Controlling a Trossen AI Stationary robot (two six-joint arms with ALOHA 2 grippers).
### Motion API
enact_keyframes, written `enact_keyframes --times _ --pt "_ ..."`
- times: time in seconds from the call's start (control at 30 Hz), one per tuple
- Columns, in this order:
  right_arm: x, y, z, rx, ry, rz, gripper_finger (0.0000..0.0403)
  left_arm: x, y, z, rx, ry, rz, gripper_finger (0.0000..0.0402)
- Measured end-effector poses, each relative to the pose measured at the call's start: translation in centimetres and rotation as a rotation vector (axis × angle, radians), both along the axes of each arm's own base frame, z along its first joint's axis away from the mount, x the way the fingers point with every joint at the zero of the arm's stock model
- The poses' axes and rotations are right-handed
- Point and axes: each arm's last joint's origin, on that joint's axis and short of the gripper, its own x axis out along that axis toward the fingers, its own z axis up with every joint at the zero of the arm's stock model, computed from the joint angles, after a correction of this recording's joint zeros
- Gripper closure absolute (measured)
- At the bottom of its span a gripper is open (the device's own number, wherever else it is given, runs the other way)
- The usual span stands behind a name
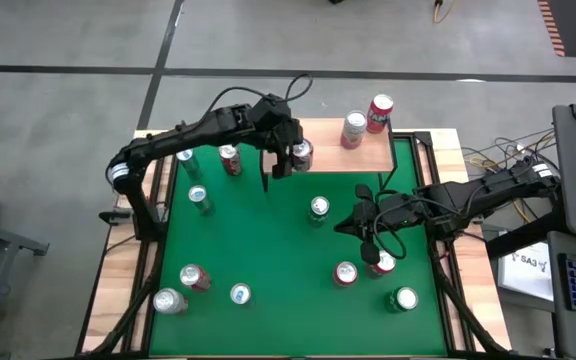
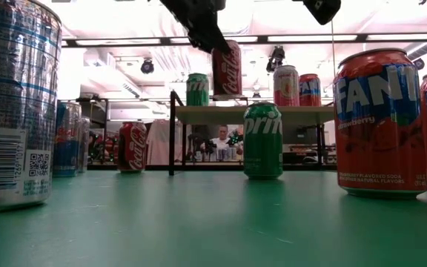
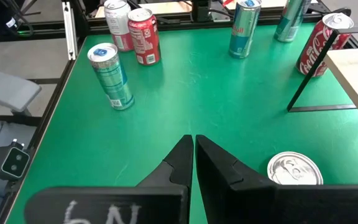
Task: Place canned beverage on shelf
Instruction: Put the middle red soda can on the shelf
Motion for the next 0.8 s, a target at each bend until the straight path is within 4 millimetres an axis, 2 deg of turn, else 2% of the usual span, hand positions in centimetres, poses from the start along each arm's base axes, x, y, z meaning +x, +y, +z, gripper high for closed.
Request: enact_keyframes --times 0.37,0.8 --pt "0.0 0.0 0.0 0.000 0.001 0.000 0.0392 -0.3 1.9 -0.3 -0.021 -0.006 0.026 0.0116" --pt "0.0 0.0 0.0 0.000 0.001 -0.001 0.0392 -0.4 2.0 -0.4 -0.031 -0.005 0.038 0.0114"
